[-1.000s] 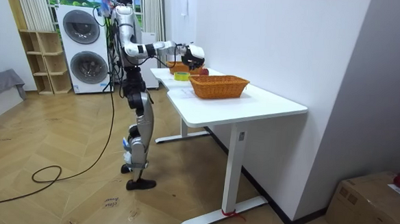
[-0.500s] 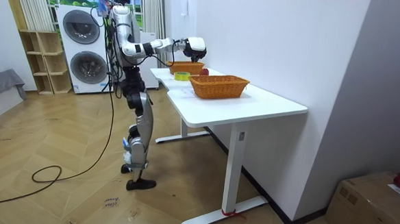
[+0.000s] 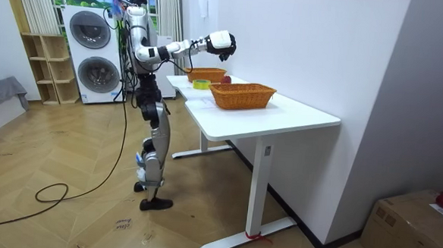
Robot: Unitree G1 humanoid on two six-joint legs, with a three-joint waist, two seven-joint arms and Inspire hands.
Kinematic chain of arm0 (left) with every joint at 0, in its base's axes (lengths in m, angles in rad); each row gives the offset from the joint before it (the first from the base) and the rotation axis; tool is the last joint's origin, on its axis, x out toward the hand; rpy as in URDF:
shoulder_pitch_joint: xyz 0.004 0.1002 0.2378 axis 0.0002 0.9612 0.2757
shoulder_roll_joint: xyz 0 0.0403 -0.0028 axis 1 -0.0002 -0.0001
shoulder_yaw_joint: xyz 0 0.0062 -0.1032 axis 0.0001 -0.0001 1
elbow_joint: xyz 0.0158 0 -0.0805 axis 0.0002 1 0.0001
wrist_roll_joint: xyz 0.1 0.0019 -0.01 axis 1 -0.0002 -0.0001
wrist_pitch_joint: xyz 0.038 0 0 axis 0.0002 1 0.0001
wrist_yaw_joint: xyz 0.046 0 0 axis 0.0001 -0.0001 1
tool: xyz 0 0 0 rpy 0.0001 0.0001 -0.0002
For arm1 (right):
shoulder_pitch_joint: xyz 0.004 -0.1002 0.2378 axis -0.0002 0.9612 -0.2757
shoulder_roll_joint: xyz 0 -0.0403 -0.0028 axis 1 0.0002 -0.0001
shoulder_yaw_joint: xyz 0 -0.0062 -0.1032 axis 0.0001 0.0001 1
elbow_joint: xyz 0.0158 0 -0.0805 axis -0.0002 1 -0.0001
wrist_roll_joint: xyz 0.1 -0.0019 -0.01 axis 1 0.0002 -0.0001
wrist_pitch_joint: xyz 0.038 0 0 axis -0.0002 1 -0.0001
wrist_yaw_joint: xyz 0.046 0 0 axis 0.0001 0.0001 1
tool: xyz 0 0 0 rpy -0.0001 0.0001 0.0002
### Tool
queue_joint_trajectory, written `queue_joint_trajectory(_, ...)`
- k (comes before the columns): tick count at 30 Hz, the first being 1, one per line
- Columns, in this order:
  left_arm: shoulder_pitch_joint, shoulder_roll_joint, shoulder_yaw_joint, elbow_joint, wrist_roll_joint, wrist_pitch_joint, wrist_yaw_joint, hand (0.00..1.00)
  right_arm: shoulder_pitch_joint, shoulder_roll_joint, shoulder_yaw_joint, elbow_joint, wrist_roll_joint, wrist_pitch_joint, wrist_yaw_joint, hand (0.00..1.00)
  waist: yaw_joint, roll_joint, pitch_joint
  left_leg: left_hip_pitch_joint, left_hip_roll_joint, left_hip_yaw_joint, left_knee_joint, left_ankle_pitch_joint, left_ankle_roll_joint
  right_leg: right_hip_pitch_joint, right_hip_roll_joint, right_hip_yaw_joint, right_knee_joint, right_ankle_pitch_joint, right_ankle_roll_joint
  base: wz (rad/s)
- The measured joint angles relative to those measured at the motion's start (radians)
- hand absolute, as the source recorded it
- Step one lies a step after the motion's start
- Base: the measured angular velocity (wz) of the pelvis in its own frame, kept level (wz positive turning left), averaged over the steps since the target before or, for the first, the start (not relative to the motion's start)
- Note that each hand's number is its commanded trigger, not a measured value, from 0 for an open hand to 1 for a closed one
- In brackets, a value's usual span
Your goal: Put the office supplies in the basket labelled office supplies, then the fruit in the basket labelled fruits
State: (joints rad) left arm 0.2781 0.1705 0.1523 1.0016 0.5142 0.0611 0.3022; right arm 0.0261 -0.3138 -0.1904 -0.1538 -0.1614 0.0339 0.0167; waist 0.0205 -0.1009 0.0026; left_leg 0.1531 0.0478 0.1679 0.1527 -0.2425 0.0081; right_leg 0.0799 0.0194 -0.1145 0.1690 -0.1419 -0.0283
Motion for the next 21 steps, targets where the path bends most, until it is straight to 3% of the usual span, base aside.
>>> queue_joint_trajectory(8, 0.012, -0.001, 0.004, 0.0, 0.0, 0.026, -0.001, 0.0, 0.006, -0.001, -0.002, 0.047, 0.028, 0.01, -0.055, 1.0, -0.019, 0.005, -0.0058, -0.002, 0.001, 0.018, 0.0, 0.0, 0.0, -0.01, 0.0, 0.007, 0.002, 0.0, 0.0, -0.04)
queue_joint_trajectory(21, 0.002, -0.002, 0.04, -0.002, 0.001, 0.025, -0.012, 0.0, 0.026, -0.014, -0.074, 0.17, 0.052, 0.011, -0.068, 1.0, -0.028, 0.001, -0.0067, -0.001, 0.001, 0.021, 0.001, 0.0, 0.0, -0.011, 0.0, 0.013, 0.002, 0.0, 0.0, 0.0)
